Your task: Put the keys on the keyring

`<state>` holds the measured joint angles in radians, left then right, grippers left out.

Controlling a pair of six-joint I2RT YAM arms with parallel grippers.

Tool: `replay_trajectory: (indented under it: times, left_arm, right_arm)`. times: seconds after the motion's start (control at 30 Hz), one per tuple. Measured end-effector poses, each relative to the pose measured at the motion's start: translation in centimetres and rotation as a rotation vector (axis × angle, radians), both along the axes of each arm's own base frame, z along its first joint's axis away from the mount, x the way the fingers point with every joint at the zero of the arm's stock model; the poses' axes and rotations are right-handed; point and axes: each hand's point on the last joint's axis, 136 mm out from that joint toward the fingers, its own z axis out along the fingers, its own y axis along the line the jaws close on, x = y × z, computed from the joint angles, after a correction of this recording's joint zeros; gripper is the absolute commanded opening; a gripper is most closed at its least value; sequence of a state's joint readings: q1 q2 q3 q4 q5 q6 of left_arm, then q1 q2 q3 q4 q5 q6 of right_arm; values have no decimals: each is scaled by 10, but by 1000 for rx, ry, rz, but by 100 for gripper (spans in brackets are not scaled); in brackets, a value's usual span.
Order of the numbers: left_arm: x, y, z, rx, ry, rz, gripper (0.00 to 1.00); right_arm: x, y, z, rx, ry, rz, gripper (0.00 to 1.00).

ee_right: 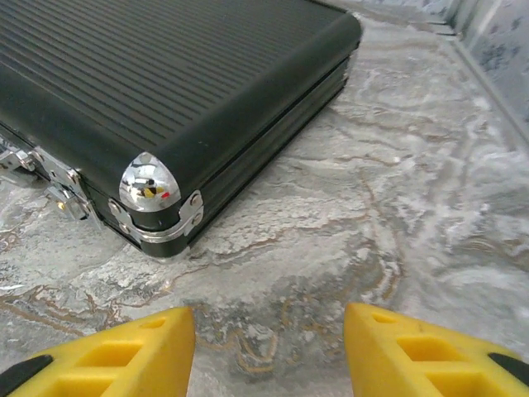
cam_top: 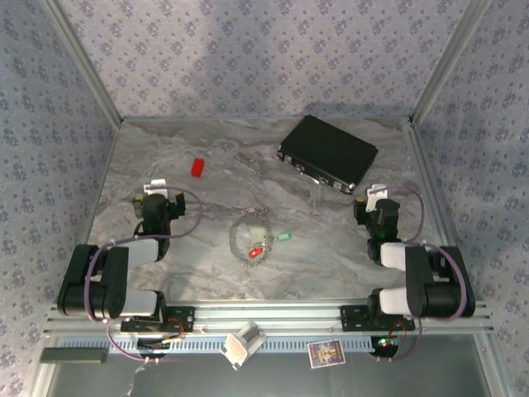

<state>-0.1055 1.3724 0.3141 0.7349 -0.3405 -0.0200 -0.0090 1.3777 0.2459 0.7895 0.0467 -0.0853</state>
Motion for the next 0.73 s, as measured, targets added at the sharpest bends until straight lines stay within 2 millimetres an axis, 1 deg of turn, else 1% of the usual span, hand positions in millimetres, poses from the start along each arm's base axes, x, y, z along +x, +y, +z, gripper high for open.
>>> replay_trajectory:
  times: [0.03,0.07,0.1,0.13,0.2,0.23,0.33,0.4,0.47,0.73]
  left_arm:
    - [3,-2,-1,0,-11,-16,100]
    - [6,-4,-4,1,-23,-31,100]
    - [9,-5,-9,3,-27,-41,100]
    - [11,-6,-14,4,-21,-48,100]
    - [10,-4,-28,-1,29,-50,100]
    - [11,-2,-29,-8,35,-46,100]
    - [22,8,-17,-25,4,-19,100]
    - [28,10,-10,-30,-16,-16,100]
    - [29,9,-9,-36,-20,-18,100]
    - [28,7,-16,-68,12,-51,100]
  right_arm:
    - [3,2,-5,6,5,11,51]
    - [8,4,-11,13,15,26,59]
    - [12,7,-17,22,38,40,82]
    - [15,8,-20,34,56,47,99]
    - [25,5,-11,51,35,47,99]
    - [30,3,-5,54,19,40,99]
    - [38,0,5,52,-10,26,99]
    - [38,1,4,54,-7,26,99]
    - [37,0,3,52,-3,22,99]
    - [37,-1,3,53,-2,16,99]
